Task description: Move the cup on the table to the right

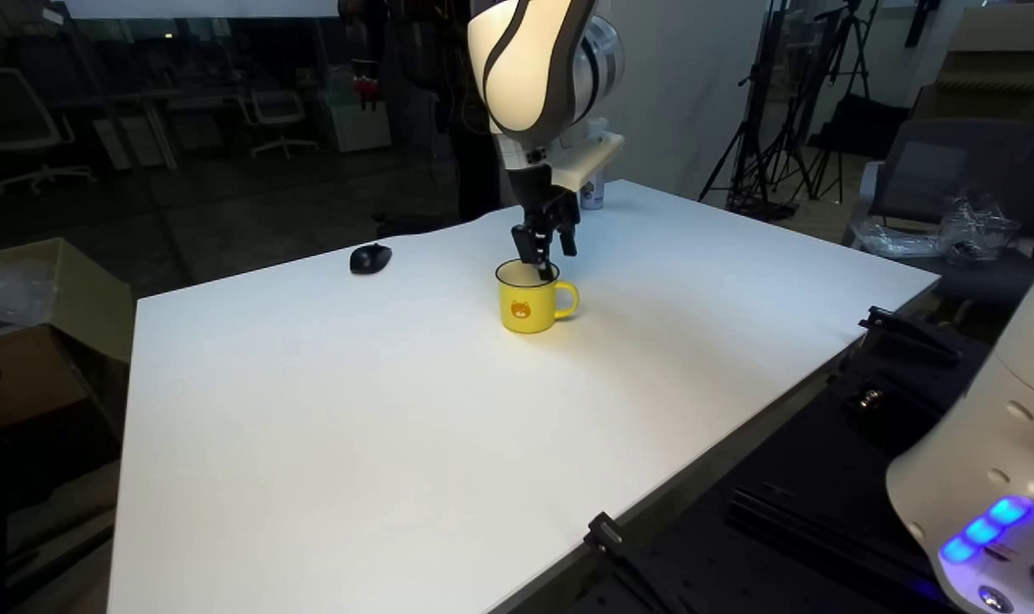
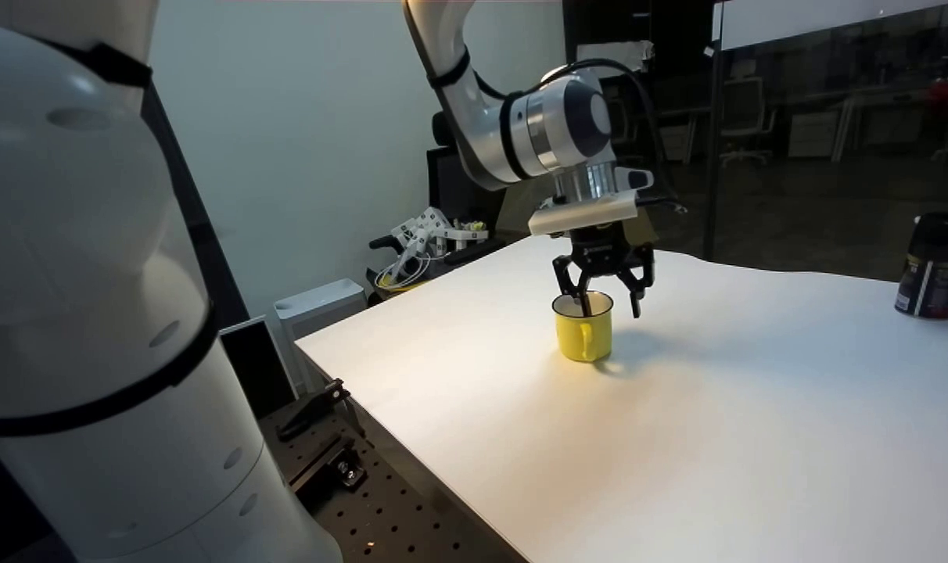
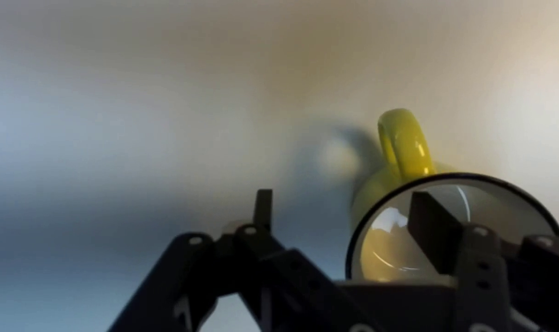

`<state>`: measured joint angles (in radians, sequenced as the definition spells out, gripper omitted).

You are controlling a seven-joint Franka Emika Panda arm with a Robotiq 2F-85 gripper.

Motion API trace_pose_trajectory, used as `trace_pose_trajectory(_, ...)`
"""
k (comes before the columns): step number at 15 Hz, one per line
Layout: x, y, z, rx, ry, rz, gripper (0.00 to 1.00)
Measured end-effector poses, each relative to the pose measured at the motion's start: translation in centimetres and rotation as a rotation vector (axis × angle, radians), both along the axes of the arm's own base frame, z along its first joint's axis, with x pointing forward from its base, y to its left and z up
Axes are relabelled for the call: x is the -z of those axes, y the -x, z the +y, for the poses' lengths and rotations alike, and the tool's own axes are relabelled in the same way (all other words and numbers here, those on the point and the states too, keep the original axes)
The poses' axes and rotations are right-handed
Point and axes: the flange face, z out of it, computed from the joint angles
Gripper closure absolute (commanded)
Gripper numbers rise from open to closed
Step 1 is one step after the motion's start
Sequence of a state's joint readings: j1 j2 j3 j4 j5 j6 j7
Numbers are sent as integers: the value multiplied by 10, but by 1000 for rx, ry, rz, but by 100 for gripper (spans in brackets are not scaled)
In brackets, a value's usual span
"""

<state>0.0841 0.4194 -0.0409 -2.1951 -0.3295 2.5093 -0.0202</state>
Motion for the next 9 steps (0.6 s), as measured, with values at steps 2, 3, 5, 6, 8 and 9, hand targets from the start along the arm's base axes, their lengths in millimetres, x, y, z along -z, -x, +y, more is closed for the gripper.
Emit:
trace_pose_trajectory(2,1,0,-2,5,2,1,69)
trace_pose_trajectory(3,2,-1,-3,6,3,2,75)
trace_pose_trajectory(5,3,-1,-3,5,5,3,89)
trace_pose_trajectory(6,3,-2,-2,3,6,4,95)
trace_pose_trajectory(8,4,-3,1,-2,7,4,100)
trace_pose_trajectory(9,3,-4,3,-6,8,5,97)
